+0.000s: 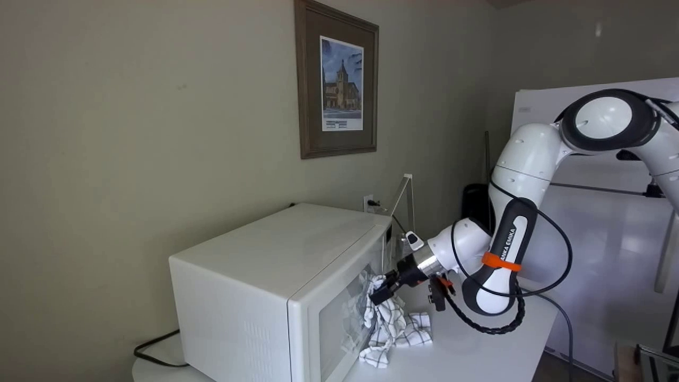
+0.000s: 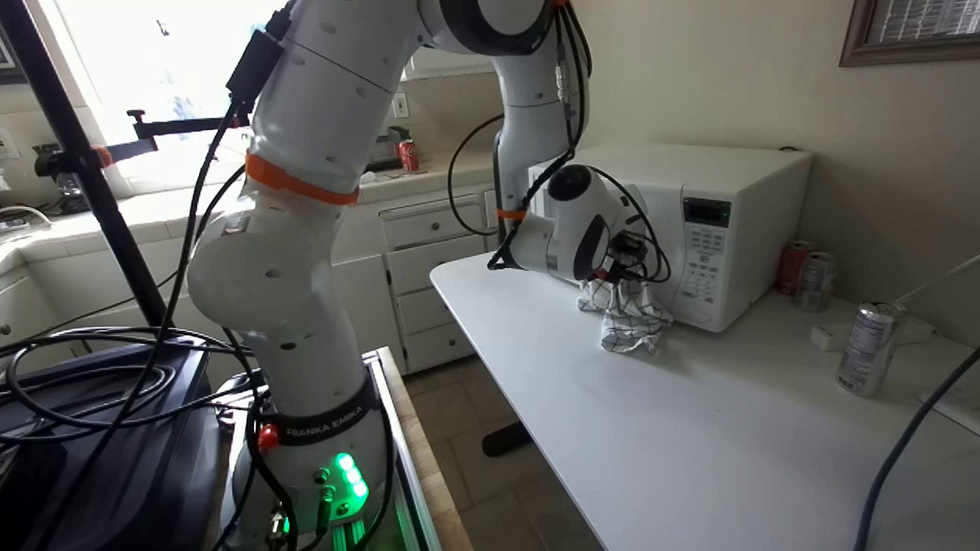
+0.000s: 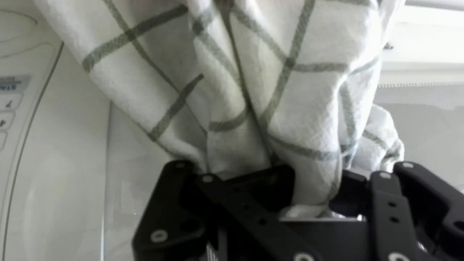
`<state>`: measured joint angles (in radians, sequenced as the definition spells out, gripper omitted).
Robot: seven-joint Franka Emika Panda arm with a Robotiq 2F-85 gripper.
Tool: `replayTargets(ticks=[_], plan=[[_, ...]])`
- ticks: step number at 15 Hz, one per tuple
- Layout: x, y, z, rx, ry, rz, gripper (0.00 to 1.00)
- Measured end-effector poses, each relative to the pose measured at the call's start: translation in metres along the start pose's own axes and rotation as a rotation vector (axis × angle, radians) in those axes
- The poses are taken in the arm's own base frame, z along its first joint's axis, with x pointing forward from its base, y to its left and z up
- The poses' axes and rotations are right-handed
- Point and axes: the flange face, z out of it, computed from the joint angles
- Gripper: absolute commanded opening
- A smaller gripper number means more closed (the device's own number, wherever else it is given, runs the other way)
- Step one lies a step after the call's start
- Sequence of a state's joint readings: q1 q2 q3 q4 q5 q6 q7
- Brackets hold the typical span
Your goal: Lift the towel and use it to wipe the microwave
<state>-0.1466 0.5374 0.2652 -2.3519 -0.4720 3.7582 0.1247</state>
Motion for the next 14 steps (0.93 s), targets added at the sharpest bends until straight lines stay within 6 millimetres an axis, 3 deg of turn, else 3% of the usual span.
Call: replayTargets(ticks=[8, 14], plan=[[0.033, -0.019, -0.062, -0.06, 0.294, -0.063, 0.0], [0.036, 0.009, -0.077, -0.173, 0.331, 0.005, 0.0]])
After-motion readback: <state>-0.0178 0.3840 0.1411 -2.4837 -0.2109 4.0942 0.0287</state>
